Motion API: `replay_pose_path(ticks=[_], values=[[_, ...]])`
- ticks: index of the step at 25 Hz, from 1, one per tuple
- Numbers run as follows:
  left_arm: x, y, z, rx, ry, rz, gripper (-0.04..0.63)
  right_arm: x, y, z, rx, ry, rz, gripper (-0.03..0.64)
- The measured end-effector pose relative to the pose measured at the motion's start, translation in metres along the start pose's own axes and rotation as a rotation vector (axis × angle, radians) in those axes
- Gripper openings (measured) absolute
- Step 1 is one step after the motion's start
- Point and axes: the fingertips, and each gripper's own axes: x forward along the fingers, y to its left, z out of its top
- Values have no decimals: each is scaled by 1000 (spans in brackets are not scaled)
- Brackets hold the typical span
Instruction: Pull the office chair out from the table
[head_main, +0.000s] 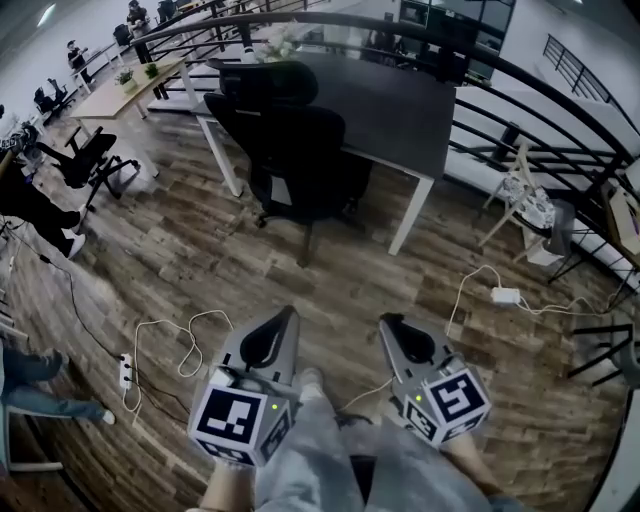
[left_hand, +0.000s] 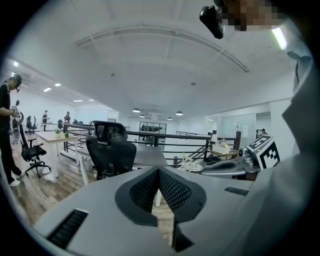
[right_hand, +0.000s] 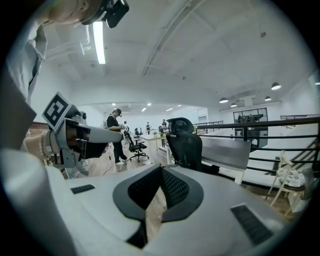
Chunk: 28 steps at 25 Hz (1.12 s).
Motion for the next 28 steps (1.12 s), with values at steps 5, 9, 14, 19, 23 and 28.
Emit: replay_pose_path(ticks=[5,9,14,19,23,28], values=[[19,41,12,9,13,-12,0,42,-4,16,4,0,-22,3],[32,74,23,14,2,-23,0,74,-2,30,-1,-7,-40,3],[45,107,29,14,-5,-25,0,108,0,43,-34,-12,-53,3],[49,135,34,22,-36,-23,0,135,5,56,-72,-26,-61,3],[52,150,38,25,-56,-18,0,154,11,63,-78,-39,-41,3],[53,163,40,9,-76,-3,0,170,23,67,-96,-38,-13,3]])
